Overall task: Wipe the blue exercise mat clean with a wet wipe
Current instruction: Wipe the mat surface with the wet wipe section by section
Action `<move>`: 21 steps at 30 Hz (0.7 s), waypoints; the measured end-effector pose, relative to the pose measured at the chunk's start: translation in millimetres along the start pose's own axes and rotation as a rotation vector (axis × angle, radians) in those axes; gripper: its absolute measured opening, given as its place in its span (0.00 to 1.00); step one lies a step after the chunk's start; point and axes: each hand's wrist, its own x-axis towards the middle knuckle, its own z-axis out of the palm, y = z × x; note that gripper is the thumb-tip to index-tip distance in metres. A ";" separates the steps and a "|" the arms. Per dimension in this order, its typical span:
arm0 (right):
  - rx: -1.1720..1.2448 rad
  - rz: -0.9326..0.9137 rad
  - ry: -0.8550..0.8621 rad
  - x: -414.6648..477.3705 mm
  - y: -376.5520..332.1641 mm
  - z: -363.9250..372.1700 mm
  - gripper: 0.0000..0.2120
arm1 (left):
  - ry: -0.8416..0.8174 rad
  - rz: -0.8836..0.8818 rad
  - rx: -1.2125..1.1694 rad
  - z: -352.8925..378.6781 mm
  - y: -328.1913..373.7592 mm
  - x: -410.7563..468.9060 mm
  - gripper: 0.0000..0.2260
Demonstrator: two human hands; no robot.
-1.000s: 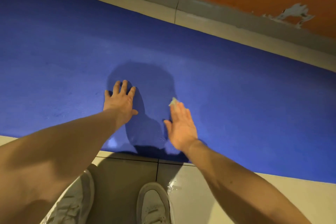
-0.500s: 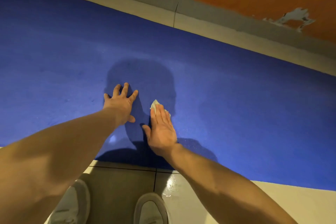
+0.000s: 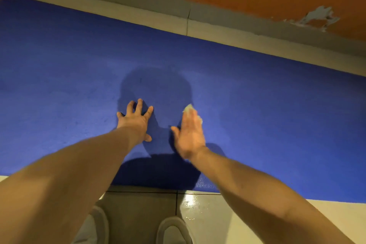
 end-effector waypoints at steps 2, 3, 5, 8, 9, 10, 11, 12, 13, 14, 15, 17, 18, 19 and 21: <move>-0.013 -0.105 -0.040 -15.7 -24.0 15.8 0.39 | 0.010 -0.003 0.004 0.2 2.4 0.7 0.52; -0.022 -0.127 -0.064 -16.6 -29.8 14.8 0.38 | 0.009 -0.006 0.003 -1.2 2.9 0.4 0.52; -0.035 -0.169 -0.117 -11.6 -32.1 1.8 0.36 | -0.013 -0.006 -0.003 -6.2 2.9 -4.7 0.51; 0.023 -0.133 -0.143 -12.9 -28.3 -30.5 0.29 | -0.011 0.031 -0.072 -19.9 5.2 -19.6 0.44; 0.096 -0.080 -0.120 -15.6 -28.5 -41.2 0.25 | 0.032 0.069 -0.130 -24.0 5.1 -24.7 0.41; 0.190 -0.007 -0.097 -20.1 -28.9 -49.5 0.21 | 0.078 0.114 -0.215 -27.0 4.6 -30.2 0.38; 0.267 0.049 -0.084 -27.4 -32.1 -58.9 0.18 | 0.105 0.156 -0.337 -28.7 4.2 -36.6 0.36; 0.338 0.080 -0.096 -34.0 -32.8 -65.2 0.15 | 0.110 0.185 -0.483 -29.9 4.5 -44.1 0.36; 0.354 0.098 -0.113 -42.1 -35.2 -73.1 0.14 | 0.096 0.202 -0.631 -30.1 5.0 -53.0 0.35; 0.342 0.103 -0.120 -48.0 -36.2 -80.4 0.16 | 0.072 0.216 -0.759 -31.0 5.8 -63.9 0.35; 0.309 0.100 -0.127 -56.0 -39.3 -87.7 0.17 | 0.046 0.226 -0.852 -32.2 6.8 -75.4 0.34; 0.325 0.107 -0.137 -72.0 -43.3 -98.4 0.17 | 0.028 0.253 -0.925 -33.8 8.4 -98.3 0.28; 0.355 0.121 -0.149 -78.3 -44.3 -101.0 0.14 | 0.041 0.276 -0.916 -35.2 9.0 -110.0 0.22; 0.377 0.137 -0.172 -86.6 -48.3 -106.4 0.11 | 0.065 0.301 -0.901 -36.4 10.3 -121.2 0.17; 0.364 0.130 -0.177 -94.9 -52.9 -114.7 0.08 | 0.105 0.341 -0.923 -37.6 13.1 -139.4 0.10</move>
